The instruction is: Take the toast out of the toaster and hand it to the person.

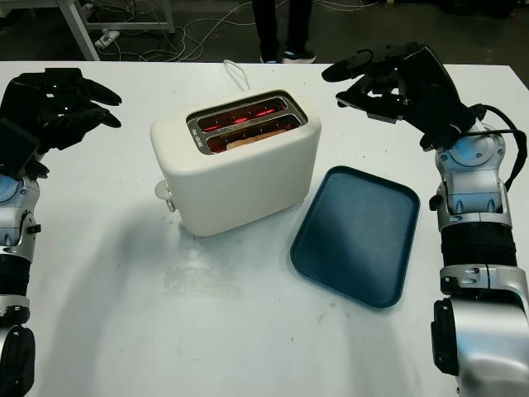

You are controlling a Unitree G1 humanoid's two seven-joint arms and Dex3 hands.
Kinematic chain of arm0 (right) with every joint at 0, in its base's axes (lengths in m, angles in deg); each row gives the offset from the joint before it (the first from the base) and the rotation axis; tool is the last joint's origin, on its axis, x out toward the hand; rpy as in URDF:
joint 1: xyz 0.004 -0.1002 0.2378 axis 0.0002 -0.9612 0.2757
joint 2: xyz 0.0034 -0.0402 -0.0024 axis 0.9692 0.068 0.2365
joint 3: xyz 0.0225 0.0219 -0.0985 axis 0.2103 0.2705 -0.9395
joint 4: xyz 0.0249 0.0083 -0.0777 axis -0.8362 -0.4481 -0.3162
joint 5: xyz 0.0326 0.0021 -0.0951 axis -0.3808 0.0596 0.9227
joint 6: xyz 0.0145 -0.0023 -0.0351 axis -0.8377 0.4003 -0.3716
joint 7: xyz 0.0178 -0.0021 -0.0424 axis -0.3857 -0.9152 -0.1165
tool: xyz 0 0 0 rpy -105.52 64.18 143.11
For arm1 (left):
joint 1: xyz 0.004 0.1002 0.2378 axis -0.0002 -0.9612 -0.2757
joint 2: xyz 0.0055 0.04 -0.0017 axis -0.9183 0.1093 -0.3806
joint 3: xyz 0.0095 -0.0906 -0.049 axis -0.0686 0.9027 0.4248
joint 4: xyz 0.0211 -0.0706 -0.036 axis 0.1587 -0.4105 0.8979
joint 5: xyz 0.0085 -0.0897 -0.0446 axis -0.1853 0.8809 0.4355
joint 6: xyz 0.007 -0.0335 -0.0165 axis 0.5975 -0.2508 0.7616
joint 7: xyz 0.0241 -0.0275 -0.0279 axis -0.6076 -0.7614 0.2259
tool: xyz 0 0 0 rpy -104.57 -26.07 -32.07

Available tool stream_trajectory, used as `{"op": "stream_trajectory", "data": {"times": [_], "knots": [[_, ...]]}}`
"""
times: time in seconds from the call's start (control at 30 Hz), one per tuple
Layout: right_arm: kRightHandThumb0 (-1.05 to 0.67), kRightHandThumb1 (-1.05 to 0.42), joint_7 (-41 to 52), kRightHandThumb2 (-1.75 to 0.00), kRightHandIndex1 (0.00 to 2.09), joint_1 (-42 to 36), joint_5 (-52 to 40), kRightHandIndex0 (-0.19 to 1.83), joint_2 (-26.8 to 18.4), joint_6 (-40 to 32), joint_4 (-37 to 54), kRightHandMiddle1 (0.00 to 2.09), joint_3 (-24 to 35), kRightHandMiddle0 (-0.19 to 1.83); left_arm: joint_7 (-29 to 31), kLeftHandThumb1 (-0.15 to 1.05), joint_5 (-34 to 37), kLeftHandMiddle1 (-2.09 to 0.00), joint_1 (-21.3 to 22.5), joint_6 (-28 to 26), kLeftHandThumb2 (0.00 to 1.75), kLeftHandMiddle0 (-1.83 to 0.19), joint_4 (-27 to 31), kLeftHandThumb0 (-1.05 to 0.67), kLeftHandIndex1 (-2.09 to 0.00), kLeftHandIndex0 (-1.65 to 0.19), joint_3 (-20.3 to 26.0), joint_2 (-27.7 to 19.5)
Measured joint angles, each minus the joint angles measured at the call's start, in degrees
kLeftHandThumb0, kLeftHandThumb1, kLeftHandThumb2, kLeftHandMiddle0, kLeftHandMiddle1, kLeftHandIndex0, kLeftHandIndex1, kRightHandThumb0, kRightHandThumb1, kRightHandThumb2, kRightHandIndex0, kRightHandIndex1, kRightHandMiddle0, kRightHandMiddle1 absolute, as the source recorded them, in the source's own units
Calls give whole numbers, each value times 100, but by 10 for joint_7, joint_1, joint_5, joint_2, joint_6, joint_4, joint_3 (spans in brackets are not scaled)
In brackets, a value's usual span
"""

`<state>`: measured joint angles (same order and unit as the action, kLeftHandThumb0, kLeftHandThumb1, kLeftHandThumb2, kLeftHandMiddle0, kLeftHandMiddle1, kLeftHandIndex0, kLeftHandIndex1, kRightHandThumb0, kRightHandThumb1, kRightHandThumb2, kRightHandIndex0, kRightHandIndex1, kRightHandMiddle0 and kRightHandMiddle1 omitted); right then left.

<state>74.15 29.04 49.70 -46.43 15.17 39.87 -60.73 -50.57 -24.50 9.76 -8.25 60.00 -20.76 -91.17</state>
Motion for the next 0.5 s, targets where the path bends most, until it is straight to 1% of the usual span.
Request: {"op": "stream_trajectory", "data": {"times": [0.5], "knots": [[-19, -92, 0, -7, 83, 0, 4, 82, 0, 1, -1, 26, -8, 95, 0, 92, 0, -78, 0, -6, 14, -112, 1, -105, -63, -105, 0, 0]]}}
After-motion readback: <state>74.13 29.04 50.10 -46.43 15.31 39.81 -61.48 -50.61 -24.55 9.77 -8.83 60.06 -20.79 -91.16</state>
